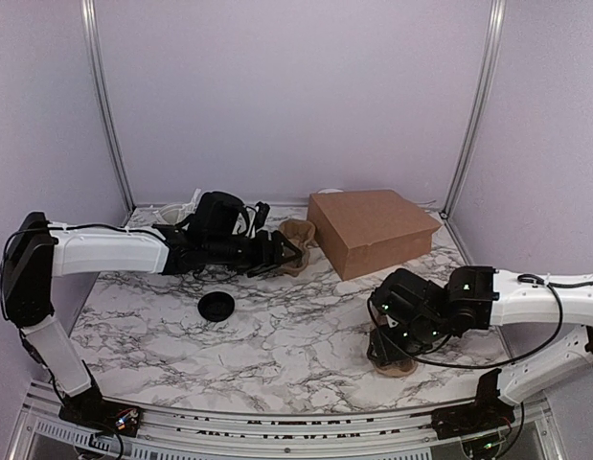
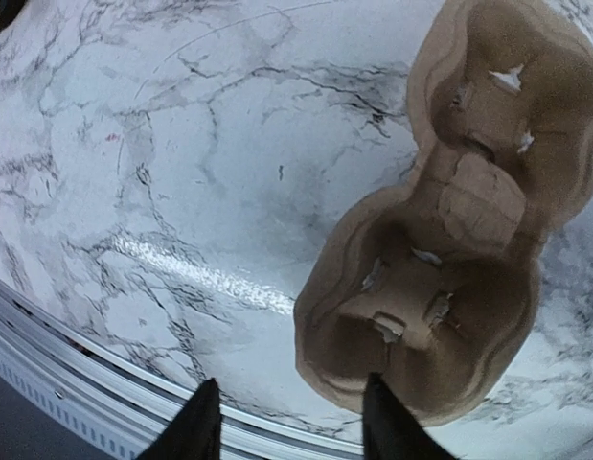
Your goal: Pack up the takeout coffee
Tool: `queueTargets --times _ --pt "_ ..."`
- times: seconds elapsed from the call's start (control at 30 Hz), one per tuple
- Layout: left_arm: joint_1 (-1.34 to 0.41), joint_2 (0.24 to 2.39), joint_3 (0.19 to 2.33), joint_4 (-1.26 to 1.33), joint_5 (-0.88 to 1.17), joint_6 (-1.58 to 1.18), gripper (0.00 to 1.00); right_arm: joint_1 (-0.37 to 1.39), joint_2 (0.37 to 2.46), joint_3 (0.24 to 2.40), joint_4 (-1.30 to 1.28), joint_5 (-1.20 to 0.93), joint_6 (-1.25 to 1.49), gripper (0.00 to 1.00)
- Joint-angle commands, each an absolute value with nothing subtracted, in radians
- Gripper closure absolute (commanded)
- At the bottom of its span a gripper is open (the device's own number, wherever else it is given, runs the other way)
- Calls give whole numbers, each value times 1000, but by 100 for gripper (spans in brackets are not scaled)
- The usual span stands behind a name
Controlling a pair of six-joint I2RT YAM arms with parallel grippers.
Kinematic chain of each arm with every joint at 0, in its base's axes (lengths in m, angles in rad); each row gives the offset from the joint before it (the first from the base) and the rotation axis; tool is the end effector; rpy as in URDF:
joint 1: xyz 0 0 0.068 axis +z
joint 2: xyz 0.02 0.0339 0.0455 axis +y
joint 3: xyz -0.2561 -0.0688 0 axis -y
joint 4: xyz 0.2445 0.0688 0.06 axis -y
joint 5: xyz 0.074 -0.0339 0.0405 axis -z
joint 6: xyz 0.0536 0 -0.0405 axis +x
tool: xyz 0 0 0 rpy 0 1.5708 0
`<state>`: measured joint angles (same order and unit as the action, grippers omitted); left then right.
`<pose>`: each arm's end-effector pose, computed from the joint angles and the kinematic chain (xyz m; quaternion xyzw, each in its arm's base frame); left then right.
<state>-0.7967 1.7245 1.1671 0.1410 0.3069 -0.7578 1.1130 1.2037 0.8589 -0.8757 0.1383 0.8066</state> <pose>0.2770 -0.3065 0.2376 0.0995 0.8264 -0.4695 0.2946 0.1048 0.1960 0.2070 -0.1380 0.9727 0.1034 0.1555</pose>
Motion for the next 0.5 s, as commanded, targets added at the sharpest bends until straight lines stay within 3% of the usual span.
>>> queueTargets --times 0.0,0.13,0.33,0.47 --pt "-792 1640 1151 58 329 -714 26 1122 1160 873 -841 121 794 42" --pt "-790 1585 1156 -40 303 -671 22 1087 1167 926 -824 117 726 26" --pt "-790 1464 1091 -70 288 -687 13 831 1181 1022 -693 43 545 15" --pt "-789 1396 1072 -120 253 -670 1 682 1209 1050 -597 -5 483 8"
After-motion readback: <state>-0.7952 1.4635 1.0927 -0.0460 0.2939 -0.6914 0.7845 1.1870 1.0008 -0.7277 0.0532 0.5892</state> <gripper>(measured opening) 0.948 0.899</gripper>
